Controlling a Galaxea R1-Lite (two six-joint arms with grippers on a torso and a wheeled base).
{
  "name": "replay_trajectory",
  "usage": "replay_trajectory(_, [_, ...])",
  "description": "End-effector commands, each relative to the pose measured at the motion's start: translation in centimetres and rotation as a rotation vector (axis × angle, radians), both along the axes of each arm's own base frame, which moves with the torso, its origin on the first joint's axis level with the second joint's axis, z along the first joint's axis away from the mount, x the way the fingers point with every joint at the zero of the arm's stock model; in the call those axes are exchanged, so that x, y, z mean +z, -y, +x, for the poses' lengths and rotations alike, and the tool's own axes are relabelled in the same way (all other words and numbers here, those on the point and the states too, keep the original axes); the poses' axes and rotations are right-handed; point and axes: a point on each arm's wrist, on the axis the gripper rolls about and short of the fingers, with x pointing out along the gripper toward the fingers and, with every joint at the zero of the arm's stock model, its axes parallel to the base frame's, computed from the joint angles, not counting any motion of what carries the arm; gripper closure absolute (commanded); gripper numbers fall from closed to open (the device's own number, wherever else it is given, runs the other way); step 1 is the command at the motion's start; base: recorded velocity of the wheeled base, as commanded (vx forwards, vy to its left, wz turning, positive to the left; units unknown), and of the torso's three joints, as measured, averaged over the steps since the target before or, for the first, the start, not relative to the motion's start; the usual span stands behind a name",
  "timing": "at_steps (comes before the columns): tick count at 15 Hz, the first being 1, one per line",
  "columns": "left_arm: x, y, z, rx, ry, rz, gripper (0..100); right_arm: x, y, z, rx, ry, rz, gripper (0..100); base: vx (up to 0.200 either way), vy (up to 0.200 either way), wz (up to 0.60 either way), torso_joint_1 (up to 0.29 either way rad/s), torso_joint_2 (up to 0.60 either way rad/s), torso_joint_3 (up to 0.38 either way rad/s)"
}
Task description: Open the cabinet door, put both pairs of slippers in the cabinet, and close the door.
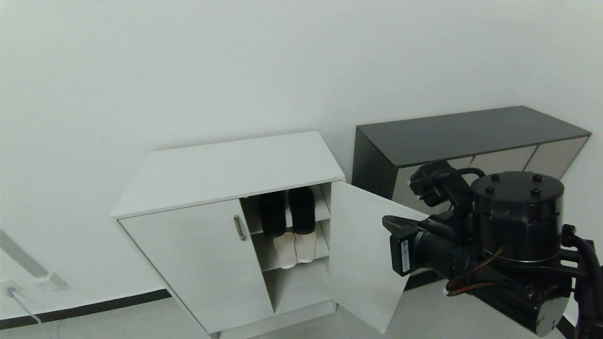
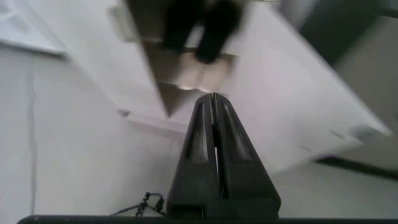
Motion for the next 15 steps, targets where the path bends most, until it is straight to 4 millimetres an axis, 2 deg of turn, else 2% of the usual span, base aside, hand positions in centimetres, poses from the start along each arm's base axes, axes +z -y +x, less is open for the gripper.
replay_trajectory(1, [0.0, 0.0, 0.0, 0.001, 0.001, 0.000, 100, -0.1, 0.0, 0.2, -0.004, 0.002, 0.003, 100, 0.000, 0.000, 0.00, 0.000, 0.00, 0.000])
replay_trajectory(7, [0.0, 0.0, 0.0, -0.002, 0.001, 0.000, 100, -0.2, 0.0, 0.2, -0.004, 0.003, -0.013, 100, 0.000, 0.000, 0.00, 0.000, 0.00, 0.000])
replay_trajectory(11, [0.1, 0.0, 0.0, -0.002, 0.003, 0.000, 100, -0.2, 0.2, 0.5, -0.017, 0.009, -0.011, 100, -0.200, 0.000, 0.00, 0.007, 0.00, 0.001])
replay_trajectory(15, [0.0, 0.0, 0.0, 0.001, 0.001, 0.000, 100, -0.1, 1.6, 2.0, -0.083, 0.025, -0.031, 100, 0.000, 0.000, 0.00, 0.000, 0.00, 0.000])
